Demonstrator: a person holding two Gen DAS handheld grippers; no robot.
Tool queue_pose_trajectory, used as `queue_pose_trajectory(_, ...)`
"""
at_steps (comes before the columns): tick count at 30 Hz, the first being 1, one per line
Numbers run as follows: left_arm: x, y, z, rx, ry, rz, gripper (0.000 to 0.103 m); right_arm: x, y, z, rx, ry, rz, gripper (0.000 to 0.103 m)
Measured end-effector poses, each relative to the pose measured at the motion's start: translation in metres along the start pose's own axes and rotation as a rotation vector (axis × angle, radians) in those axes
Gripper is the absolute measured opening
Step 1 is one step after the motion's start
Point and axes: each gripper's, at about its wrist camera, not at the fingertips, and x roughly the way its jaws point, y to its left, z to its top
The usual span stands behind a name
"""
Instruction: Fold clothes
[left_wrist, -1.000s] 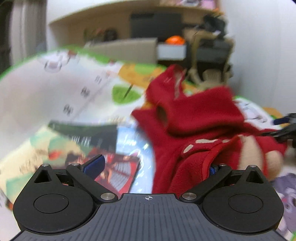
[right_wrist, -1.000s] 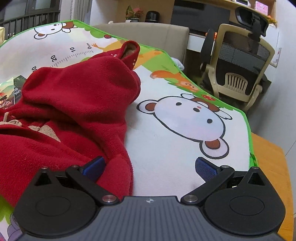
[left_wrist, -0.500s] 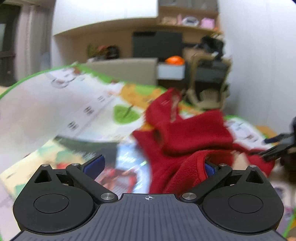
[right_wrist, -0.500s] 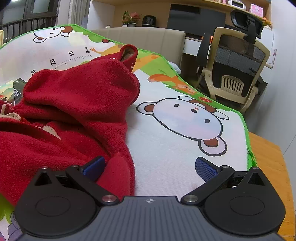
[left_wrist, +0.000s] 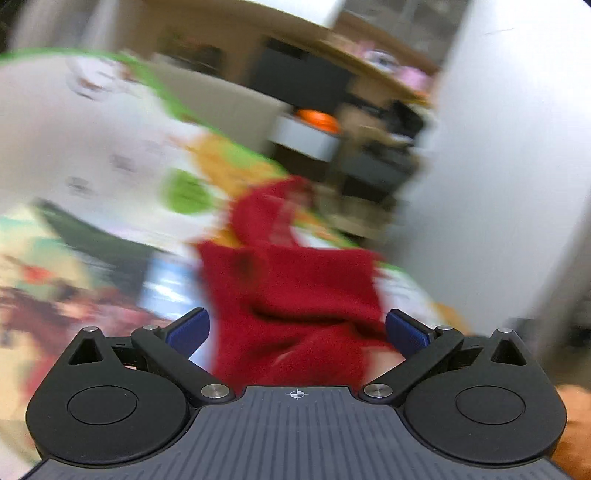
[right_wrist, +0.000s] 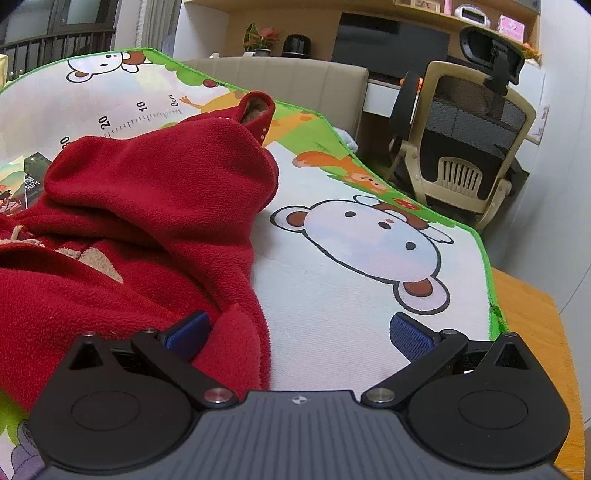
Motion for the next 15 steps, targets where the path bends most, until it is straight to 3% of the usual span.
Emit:
queue_pose_trajectory(3, -0.013, -0.003, 0.009, -0.029, -0.114, 0.008, 0.103, -0.002, 0.001, 0.0, -0.008, -0.013, -0.012, 0.103)
queue_pose_trajectory(5, -0.021, 0.001, 0.012, -0.022, -0.149, 0.007, 0.103, -0.002, 0.001, 0.0, -0.007, -0.014, -0.012, 0.103)
queue_pose_trajectory(7, -0.026, 0.001, 0.006, 0.033, -0.107, 0.003, 0.103, -0.002, 0.0, 0.0, -0.006, -0.014, -0.01, 0.103)
queue_pose_trajectory(10, -0.028, -0.013, -0.02, 0.213, 0.039, -0.027, 0.103, -0.003, 0.0, 0.0, -0.005, -0.018, -0.011, 0.103)
queue_pose_trajectory(15, -0.018, -0.04, -0.075, 0.535, 0.217, 0.048, 0.103, -0.019, 0.0, 0.002, -0.024, -0.065, -0.012, 0.103)
